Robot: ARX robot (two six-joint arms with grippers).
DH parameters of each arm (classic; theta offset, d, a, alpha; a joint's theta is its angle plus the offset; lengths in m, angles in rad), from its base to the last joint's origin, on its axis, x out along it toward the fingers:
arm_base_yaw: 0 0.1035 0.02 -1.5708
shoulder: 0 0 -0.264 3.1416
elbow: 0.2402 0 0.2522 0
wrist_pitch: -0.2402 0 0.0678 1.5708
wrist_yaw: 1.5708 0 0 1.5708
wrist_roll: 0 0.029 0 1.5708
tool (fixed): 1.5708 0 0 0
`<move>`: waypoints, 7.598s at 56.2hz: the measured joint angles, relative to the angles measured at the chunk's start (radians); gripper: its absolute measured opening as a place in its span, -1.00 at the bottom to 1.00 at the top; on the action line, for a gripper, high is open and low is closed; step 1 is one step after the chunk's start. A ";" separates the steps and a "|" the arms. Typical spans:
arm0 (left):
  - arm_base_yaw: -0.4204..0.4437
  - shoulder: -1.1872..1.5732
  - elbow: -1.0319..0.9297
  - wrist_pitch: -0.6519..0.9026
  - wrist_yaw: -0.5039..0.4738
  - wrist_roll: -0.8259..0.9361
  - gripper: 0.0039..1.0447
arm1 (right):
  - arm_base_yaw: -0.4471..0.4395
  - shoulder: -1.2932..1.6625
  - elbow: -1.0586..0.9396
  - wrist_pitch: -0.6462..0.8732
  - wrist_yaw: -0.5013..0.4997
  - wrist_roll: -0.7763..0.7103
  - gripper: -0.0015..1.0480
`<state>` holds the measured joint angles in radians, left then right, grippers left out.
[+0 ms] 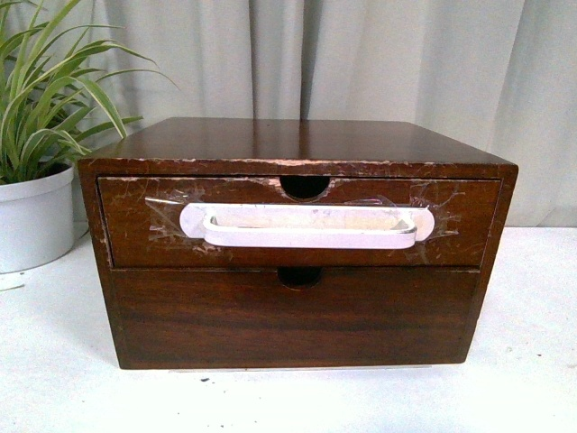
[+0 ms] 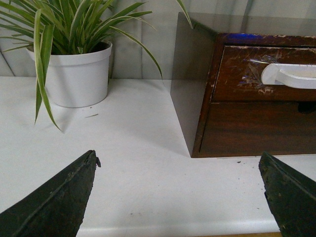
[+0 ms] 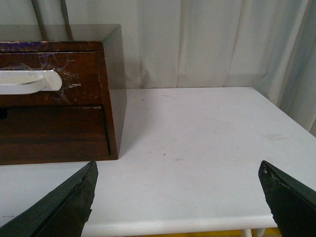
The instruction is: Open drawer
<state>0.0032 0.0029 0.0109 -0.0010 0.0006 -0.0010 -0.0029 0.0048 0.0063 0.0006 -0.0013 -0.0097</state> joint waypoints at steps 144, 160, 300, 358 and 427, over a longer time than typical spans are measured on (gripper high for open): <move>-0.016 0.748 0.413 -0.042 0.465 0.616 0.88 | 0.002 0.703 0.489 -0.100 -0.483 -0.558 0.83; -0.113 1.019 0.749 -0.283 0.558 0.892 0.88 | 0.106 0.921 0.723 -0.175 -0.406 -0.702 0.83; -0.315 1.605 1.223 -0.493 0.370 1.077 0.88 | 0.470 1.573 1.046 -0.167 -0.167 -0.824 0.83; -0.321 1.571 1.219 -0.616 0.390 1.204 0.88 | 0.472 1.538 1.063 -0.323 -0.226 -0.890 0.83; -0.337 1.304 1.005 -0.692 0.496 1.337 0.88 | 0.573 1.350 0.901 -0.440 -0.320 -0.983 0.83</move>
<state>-0.3336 1.3071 1.0157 -0.6930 0.4969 1.3365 0.5705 1.3548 0.9073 -0.4393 -0.3214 -0.9928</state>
